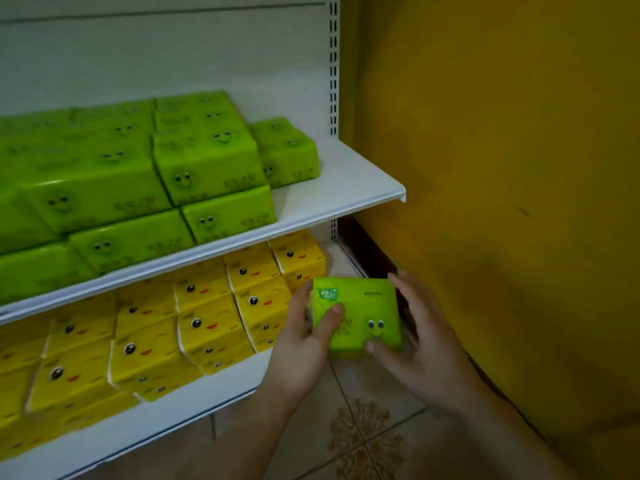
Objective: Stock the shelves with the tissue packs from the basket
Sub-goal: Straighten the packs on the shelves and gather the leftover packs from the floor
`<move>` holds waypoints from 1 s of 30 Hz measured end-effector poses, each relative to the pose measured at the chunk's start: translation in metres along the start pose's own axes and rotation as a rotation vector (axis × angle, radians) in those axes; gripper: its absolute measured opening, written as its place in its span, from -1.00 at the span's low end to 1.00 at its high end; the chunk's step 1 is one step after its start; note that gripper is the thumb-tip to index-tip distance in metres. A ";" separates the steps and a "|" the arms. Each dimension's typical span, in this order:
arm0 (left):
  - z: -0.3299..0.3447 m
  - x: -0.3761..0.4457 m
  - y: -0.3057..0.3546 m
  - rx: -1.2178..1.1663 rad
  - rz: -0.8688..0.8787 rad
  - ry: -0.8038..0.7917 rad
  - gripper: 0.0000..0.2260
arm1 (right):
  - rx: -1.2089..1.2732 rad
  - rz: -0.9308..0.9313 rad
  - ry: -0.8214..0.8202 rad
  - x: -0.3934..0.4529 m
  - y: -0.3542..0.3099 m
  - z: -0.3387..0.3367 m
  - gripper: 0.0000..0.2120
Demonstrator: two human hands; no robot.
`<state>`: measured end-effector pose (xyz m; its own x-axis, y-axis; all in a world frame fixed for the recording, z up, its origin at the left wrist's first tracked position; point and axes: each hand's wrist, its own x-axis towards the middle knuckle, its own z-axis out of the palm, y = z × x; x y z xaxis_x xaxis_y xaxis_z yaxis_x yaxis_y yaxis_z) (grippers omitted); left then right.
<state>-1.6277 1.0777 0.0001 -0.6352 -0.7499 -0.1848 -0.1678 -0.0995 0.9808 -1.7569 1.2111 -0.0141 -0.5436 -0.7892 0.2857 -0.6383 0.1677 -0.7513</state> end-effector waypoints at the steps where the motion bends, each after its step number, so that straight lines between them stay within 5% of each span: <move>1: 0.000 0.003 0.012 0.016 0.021 0.036 -0.58 | -0.078 -0.105 -0.041 0.014 -0.009 -0.007 -0.23; 7: 0.002 0.012 0.112 0.069 0.030 0.052 -0.70 | -0.240 -0.315 -0.163 0.105 -0.063 -0.063 -0.26; 9: -0.007 0.017 0.144 0.397 0.136 0.085 -0.54 | -0.274 -0.337 -0.147 0.137 -0.077 -0.084 -0.25; 14: -0.059 0.042 0.207 1.335 0.616 0.609 -0.54 | -0.399 -0.424 -0.048 0.226 -0.104 -0.093 -0.22; 19: -0.111 0.080 0.206 1.666 0.098 0.277 -0.26 | -0.500 -0.445 -0.065 0.317 -0.120 -0.058 -0.22; 25: -0.116 0.086 0.202 1.719 0.087 0.217 -0.28 | -0.640 -0.388 -0.179 0.375 -0.110 0.005 -0.32; 30: -0.116 0.089 0.199 1.717 0.105 0.217 -0.29 | -0.795 -0.391 0.010 0.387 -0.116 0.039 -0.53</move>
<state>-1.6300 0.9153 0.1856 -0.6144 -0.7886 0.0230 -0.7729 0.5958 -0.2184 -1.8725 0.8631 0.1606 -0.2097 -0.8713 0.4436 -0.9674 0.2509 0.0355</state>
